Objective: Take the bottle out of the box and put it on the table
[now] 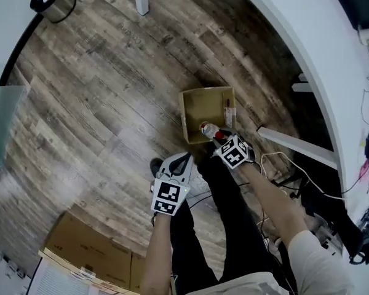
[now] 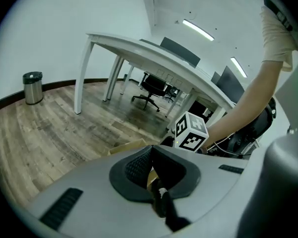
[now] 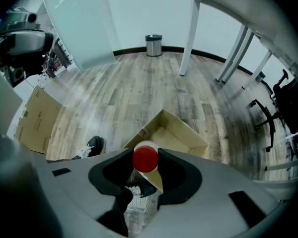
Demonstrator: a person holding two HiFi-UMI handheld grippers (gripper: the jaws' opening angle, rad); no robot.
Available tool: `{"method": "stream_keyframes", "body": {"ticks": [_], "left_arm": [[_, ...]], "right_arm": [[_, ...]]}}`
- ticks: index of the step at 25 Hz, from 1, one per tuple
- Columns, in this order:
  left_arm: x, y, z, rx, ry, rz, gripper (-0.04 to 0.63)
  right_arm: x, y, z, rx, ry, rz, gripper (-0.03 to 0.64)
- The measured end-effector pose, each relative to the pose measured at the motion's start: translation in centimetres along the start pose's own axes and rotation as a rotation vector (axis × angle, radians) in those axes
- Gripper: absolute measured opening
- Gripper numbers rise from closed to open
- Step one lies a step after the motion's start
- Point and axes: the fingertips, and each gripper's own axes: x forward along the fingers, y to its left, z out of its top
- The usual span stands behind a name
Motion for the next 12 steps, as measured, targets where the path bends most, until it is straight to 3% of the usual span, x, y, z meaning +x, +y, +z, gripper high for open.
{"method": "stream_keyframes", "body": {"ticks": [12], "left_arm": [[-5.3, -6.4, 13.5, 0.170, 0.038, -0.099, 0.015]], "right_arm": [[-20.2, -2.4, 6.2, -0.019, -0.094, -0.018, 0.181]]}}
